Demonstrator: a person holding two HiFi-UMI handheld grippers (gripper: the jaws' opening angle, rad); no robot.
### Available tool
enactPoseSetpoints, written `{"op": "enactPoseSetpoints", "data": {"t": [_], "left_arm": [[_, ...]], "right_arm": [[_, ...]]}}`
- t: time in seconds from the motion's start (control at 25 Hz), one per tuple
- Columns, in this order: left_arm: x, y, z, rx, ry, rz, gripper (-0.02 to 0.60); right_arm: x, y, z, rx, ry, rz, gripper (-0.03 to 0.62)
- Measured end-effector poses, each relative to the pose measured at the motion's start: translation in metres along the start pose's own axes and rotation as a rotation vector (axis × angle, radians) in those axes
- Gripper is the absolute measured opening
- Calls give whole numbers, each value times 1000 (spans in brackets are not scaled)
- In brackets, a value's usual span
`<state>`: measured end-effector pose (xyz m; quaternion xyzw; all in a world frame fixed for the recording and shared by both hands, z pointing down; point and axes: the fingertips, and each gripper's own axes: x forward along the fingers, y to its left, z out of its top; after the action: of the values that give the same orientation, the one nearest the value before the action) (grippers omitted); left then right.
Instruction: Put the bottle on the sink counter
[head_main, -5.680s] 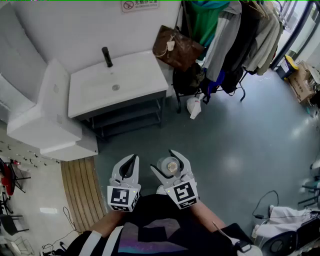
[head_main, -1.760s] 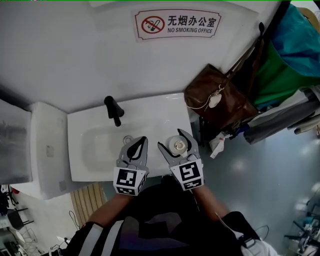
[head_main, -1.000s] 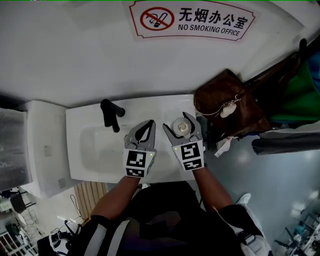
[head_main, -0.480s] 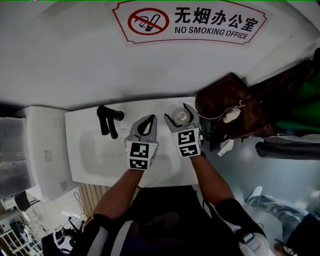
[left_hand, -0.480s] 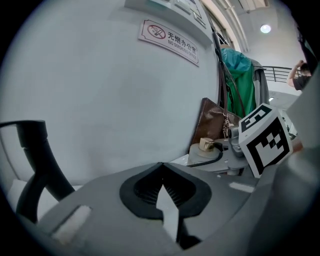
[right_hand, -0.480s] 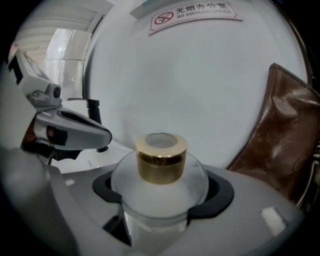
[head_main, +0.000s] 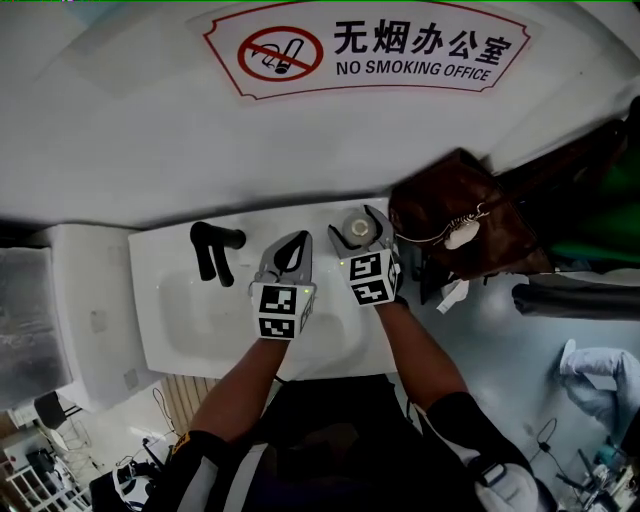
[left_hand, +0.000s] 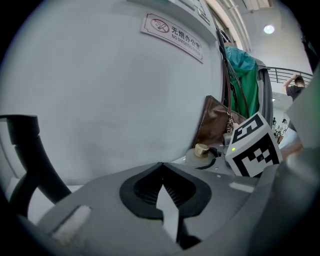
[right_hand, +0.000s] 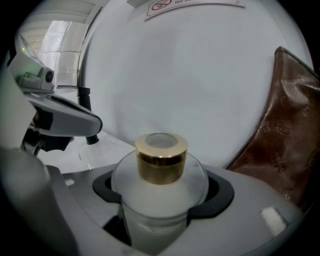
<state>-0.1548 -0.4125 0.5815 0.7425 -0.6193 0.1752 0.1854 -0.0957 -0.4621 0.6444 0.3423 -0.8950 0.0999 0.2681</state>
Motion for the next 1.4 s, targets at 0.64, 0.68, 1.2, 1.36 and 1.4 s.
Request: {"op": "enactPoseSetpoints", "data": {"t": [0.64,0.68,1.2,1.36,1.4], "left_arm": [[-3,-1,7,3,-19,-20,3],[-4,-2,8,6,-23,-22,3],[-38,-20,33,23,-116,-77,3],[-57,-24,37,32,-142,-87,3],[-63,-26,37,32,-147,-89,3]], "right_arm": [[4,-5,-3,0,3,-46,344],[4,-4,-3,8,8,-42,344],[-38,-2,-12,92,15,-97,385],[-72,5,-2,108,-16,-136,385],[-82,8,2,110,-26,-144,382]]}}
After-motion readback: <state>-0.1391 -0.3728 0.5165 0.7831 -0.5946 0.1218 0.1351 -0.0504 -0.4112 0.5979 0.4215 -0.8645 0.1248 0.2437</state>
